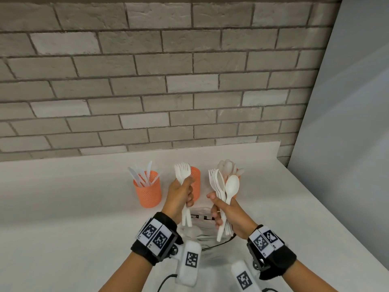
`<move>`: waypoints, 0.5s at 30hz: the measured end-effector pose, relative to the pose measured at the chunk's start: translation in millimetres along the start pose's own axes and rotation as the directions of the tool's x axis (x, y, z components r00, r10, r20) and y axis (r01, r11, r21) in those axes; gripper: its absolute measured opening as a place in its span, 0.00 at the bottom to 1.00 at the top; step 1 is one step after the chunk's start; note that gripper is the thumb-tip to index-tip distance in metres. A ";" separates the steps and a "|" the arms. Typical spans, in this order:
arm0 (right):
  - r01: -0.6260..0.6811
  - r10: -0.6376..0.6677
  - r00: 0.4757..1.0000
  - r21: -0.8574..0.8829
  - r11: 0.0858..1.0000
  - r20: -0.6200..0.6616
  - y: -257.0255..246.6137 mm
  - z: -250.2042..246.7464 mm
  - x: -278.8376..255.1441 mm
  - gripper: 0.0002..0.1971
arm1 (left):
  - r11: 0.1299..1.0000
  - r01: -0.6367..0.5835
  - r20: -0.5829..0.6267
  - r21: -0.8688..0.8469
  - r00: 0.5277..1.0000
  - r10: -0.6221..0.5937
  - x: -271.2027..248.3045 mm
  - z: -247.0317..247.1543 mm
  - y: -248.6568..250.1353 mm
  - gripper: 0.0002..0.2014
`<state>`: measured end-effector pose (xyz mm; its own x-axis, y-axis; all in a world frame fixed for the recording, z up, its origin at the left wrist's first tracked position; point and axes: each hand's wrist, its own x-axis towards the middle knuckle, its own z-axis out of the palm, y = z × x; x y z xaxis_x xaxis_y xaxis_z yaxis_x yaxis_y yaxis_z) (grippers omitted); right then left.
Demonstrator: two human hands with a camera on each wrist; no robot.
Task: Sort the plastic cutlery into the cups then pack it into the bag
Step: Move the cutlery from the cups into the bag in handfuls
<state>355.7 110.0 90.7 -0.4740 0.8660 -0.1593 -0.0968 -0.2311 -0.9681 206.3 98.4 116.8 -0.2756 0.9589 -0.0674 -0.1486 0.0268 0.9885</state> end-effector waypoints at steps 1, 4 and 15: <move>0.000 0.000 1.000 -0.004 1.000 -0.014 -0.2 -1.0 0.2 0.10 | 0.997 0.013 0.029 0.071 0.999 -0.015 4.0 -2.5 1.1 0.09; -0.016 0.015 0.998 -0.010 1.000 -0.057 -4.2 -5.0 -0.4 0.09 | 0.978 0.060 0.069 0.202 0.995 -0.076 19.2 -8.5 12.8 0.09; -0.124 0.133 0.989 0.119 0.985 -0.065 -11.4 -41.2 5.0 0.13 | 0.952 -0.165 -0.110 0.258 0.974 0.198 124.2 -4.0 35.7 0.15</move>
<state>390.6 135.2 93.0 -0.4248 0.8546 -0.2987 -0.1409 -0.3883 -0.9107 163.0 217.3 143.1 -0.4020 0.9084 0.1152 0.1485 -0.0594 0.9871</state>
